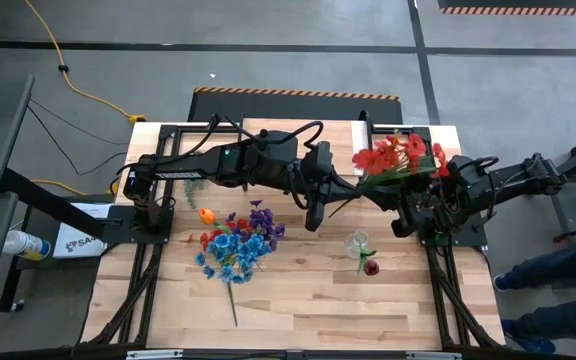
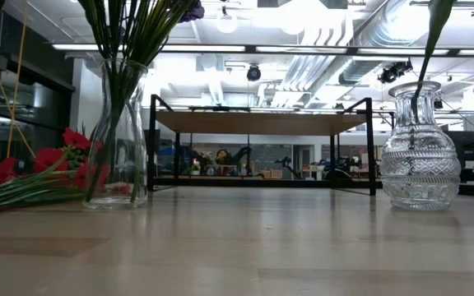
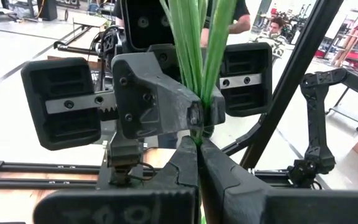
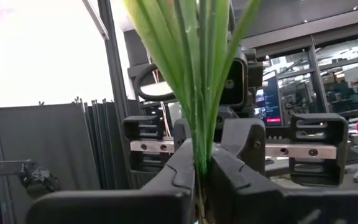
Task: Pick and place flowers into a vace then onto a shelf
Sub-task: Put the right red flower into the right transparent flower vase
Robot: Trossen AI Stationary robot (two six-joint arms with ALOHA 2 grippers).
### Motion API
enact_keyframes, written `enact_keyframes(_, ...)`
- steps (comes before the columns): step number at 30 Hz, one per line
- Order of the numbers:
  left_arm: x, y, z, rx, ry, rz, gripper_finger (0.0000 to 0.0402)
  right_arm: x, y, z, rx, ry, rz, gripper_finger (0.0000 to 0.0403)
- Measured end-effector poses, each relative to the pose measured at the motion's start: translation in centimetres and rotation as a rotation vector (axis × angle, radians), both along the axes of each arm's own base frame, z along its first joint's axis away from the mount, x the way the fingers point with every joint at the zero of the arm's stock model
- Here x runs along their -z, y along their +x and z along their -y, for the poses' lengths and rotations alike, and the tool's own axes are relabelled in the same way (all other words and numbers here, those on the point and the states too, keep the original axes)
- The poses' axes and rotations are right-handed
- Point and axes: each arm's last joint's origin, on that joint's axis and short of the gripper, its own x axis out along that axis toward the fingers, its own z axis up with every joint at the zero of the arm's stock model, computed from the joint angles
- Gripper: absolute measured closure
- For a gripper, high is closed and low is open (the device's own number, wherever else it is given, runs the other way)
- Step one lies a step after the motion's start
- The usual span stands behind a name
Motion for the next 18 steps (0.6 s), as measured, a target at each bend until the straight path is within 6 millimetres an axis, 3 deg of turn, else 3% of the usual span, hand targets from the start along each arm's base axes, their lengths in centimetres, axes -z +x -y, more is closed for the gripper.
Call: enact_keyframes(18,-0.02,0.01,-0.04,-0.003,0.000,0.001,0.0370,-0.05,-0.02,0.10,0.029,0.014,0.004,0.0399)
